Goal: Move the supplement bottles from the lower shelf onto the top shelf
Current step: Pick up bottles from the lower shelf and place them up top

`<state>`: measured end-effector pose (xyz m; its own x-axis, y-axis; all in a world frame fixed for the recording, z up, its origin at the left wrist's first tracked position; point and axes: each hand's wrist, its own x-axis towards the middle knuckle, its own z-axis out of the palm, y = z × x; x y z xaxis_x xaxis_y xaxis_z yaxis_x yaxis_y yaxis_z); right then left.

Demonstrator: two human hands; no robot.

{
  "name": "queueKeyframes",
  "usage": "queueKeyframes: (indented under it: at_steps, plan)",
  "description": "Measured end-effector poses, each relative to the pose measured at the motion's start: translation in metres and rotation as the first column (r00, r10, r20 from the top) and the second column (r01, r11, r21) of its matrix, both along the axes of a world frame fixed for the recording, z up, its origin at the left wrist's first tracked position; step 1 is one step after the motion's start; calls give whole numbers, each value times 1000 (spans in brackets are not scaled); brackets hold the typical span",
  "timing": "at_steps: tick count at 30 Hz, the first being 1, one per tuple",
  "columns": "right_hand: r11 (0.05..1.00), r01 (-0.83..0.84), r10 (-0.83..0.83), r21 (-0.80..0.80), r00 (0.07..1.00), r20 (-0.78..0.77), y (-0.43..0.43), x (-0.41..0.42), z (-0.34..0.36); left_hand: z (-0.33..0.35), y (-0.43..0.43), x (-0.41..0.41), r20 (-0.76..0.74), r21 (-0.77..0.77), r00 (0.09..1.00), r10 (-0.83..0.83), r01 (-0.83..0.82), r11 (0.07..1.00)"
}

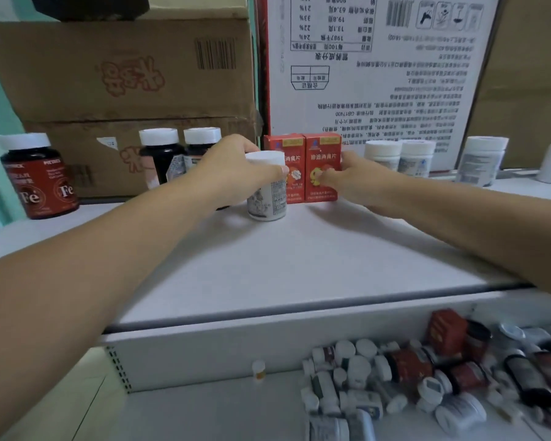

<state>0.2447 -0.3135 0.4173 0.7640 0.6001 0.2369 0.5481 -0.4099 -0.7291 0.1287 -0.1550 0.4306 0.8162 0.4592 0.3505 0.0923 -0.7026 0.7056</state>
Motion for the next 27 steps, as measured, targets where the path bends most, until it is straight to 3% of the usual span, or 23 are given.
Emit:
queueKeyframes:
  at_steps: [2,4,10,15,20,27]
  plan:
    - [973,86,-65,-215,993,101,-12,-16,4,4,-4,-7,-11,-34,1000,-27,27,999]
    - [947,62,-13,-315,988,155,-26,-27,6,8,-9,-14,-39,-117,992,-122,117,986]
    - [939,31,53,-344,971,234,-75,-60,4,24,-44,-28,-101,126,975,-196,208,970]
    - [926,31,75,-377,962,262,-124,-51,-2,35,-103,-7,-94,228,963,-252,267,936]
    - [915,48,80,-401,952,297,-189,-3,-1,30,-164,40,-98,229,956,-276,291,929]
    - [878,51,128,-477,933,336,-279,89,4,38,-249,125,-131,348,976,-172,208,914]
